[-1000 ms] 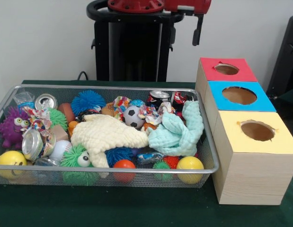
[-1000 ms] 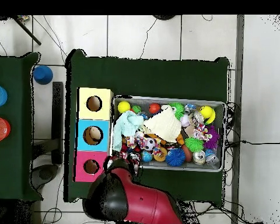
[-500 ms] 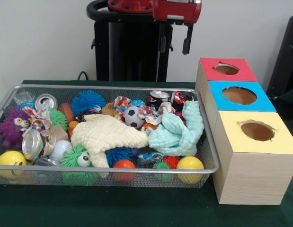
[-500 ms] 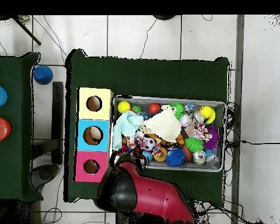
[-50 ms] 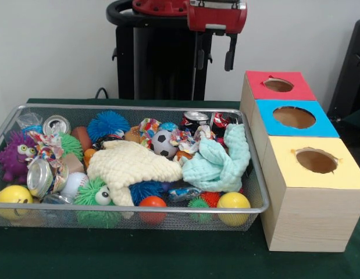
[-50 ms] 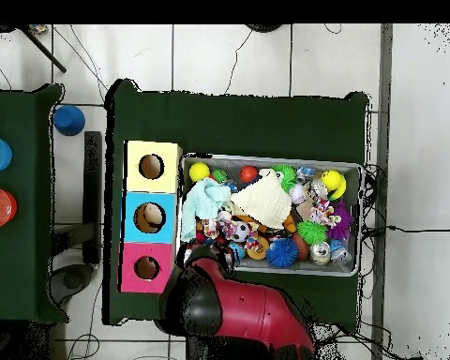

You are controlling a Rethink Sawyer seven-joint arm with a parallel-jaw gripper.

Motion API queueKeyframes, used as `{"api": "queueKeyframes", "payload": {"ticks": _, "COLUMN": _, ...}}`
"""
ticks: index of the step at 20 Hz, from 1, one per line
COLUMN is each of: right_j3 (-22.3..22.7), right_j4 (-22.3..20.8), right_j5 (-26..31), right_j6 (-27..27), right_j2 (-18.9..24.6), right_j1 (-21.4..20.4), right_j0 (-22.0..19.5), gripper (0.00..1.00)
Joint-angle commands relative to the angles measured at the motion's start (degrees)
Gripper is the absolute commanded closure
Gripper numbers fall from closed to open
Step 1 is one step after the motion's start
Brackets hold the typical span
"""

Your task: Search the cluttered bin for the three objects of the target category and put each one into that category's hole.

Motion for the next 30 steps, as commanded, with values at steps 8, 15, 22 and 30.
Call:
{"api": "queueKeyframes", "payload": {"ticks": 8, "right_j3": 2.9, "right_j4": -5.1, "right_j5": 0.0, "right_j6": 1.8, "right_j2": 6.6, "right_j1": -0.3, "right_j0": -6.3, "gripper": 0.0}}
{"api": "queueKeyframes", "payload": {"ticks": 15, "right_j3": 6.3, "right_j4": -7.7, "right_j5": -0.4, "right_j6": 1.2, "right_j2": 7.8, "right_j1": -0.7, "right_j0": -10.7, "gripper": 0.0}}
{"api": "queueKeyframes", "payload": {"ticks": 22, "right_j3": 8.5, "right_j4": -10.5, "right_j5": -3.8, "right_j6": 2.4, "right_j2": 10.3, "right_j1": 0.0, "right_j0": -14.6, "gripper": 0.0}}
{"api": "queueKeyframes", "payload": {"ticks": 30, "right_j3": 9.4, "right_j4": -13.0, "right_j5": -5.6, "right_j6": 3.5, "right_j2": 11.7, "right_j1": 0.2, "right_j0": -16.6, "gripper": 0.0}}
